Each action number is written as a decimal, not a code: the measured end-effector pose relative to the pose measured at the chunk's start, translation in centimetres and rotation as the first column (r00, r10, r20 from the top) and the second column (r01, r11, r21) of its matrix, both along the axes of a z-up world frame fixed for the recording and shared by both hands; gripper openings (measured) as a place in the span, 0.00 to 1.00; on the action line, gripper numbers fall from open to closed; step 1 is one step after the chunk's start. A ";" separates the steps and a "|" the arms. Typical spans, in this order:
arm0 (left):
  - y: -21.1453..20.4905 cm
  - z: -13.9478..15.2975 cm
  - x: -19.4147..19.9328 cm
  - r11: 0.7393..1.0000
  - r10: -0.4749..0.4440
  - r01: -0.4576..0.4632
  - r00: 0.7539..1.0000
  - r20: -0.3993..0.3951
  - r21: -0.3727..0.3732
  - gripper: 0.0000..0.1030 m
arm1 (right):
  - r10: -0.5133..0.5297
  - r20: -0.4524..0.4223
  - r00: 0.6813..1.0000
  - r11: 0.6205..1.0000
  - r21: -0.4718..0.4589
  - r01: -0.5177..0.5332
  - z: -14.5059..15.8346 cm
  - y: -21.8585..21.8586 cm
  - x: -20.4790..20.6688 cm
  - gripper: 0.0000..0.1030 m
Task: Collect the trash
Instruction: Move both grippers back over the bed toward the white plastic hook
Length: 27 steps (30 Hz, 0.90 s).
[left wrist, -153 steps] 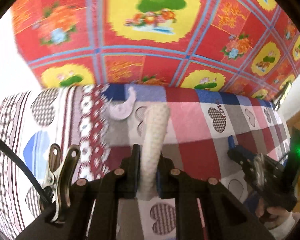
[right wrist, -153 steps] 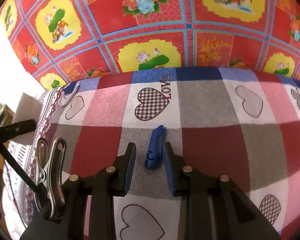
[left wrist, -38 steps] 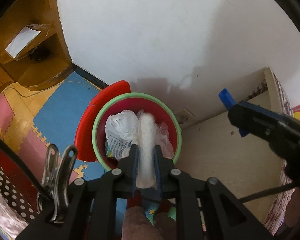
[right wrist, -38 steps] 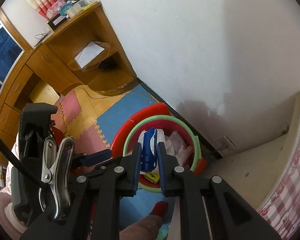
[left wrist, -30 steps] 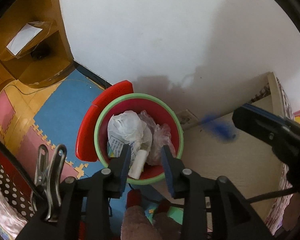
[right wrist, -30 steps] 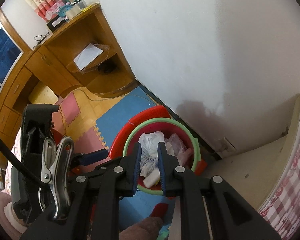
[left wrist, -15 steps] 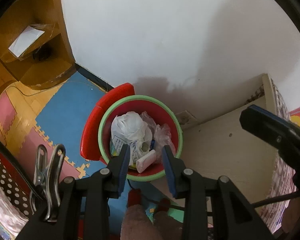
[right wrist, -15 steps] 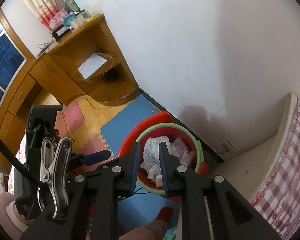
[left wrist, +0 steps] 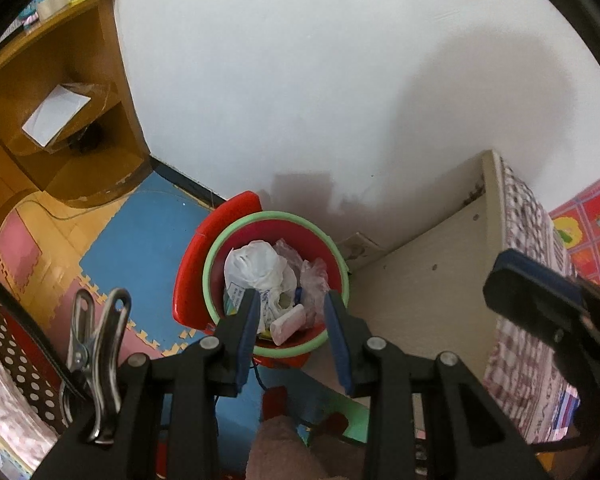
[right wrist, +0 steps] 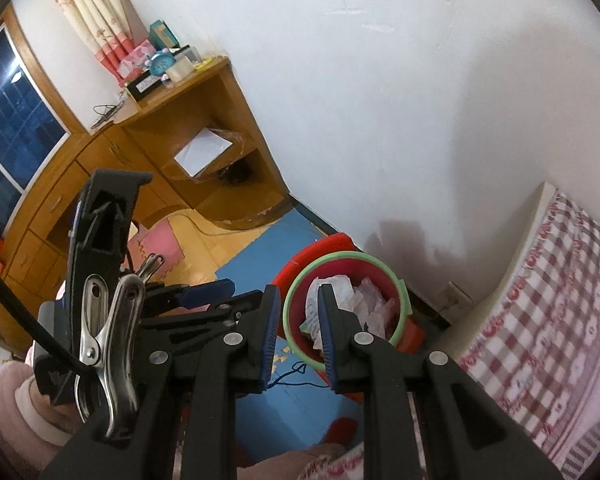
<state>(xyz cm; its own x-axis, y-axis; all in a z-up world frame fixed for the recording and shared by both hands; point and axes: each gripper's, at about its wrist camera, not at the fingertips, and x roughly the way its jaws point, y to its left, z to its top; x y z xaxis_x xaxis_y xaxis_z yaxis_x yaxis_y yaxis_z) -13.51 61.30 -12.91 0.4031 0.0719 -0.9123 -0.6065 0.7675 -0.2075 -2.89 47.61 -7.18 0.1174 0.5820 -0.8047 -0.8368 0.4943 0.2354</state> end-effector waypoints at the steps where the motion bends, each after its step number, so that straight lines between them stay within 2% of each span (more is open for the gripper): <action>1: -0.3 0.4 -0.1 1.000 -0.005 0.005 1.000 0.000 0.001 0.33 | 0.001 0.001 1.000 1.000 0.007 -0.001 0.3 -0.5 -0.2 0.20; 14: -5.9 5.2 -2.6 0.997 -0.022 0.020 1.000 0.014 0.075 0.33 | 0.011 0.015 1.000 0.994 0.108 -0.012 3.6 -9.1 -4.4 0.20; 27: -15.5 9.9 -4.5 0.991 -0.078 0.072 0.996 0.052 0.111 0.34 | -0.104 0.032 0.994 0.979 0.179 0.097 6.5 -20.9 -6.0 0.20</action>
<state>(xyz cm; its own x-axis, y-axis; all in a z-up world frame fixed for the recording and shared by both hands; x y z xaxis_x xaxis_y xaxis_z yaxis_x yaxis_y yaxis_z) -18.05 45.82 -3.03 0.4613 0.1374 -0.8766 -0.5361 0.8304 -0.1519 -8.91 26.67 -0.73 0.2130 0.6986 -0.6831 -0.7958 0.5296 0.2935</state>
